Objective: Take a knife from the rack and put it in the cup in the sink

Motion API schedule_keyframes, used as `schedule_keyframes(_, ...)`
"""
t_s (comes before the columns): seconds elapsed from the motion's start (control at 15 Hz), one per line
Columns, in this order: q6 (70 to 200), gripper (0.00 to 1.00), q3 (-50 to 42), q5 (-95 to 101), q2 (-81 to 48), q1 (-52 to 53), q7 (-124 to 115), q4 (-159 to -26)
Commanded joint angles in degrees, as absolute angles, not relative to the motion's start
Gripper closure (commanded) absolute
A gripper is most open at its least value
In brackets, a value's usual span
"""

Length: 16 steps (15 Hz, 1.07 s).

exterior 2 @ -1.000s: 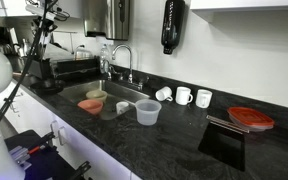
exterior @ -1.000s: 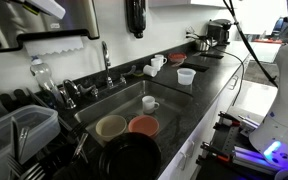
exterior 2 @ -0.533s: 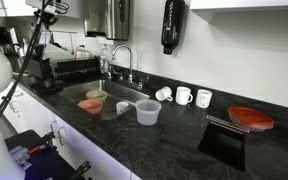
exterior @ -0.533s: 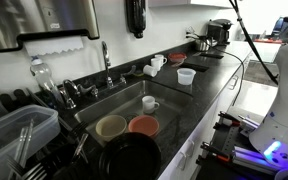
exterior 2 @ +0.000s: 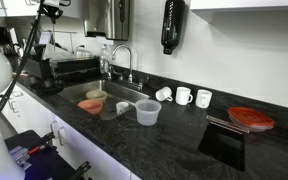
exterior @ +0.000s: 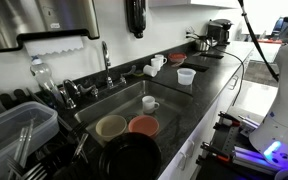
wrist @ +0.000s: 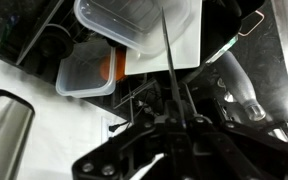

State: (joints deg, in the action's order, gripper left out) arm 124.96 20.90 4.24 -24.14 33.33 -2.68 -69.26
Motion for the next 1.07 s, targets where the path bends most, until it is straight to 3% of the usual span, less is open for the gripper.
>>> schedule_keyframes(0.0, 127.03, 0.99, 18.87, 7.39, -19.06, 33.32, -5.98, -74.32)
schedule_keyframes(0.4, 124.14, 0.99, 16.58, 12.56, -10.20, 33.57, -15.42, -84.07)
schedule_keyframes(1.0, 109.06, 0.99, 18.71, 18.24, -2.38, 31.18, -27.07, -96.84)
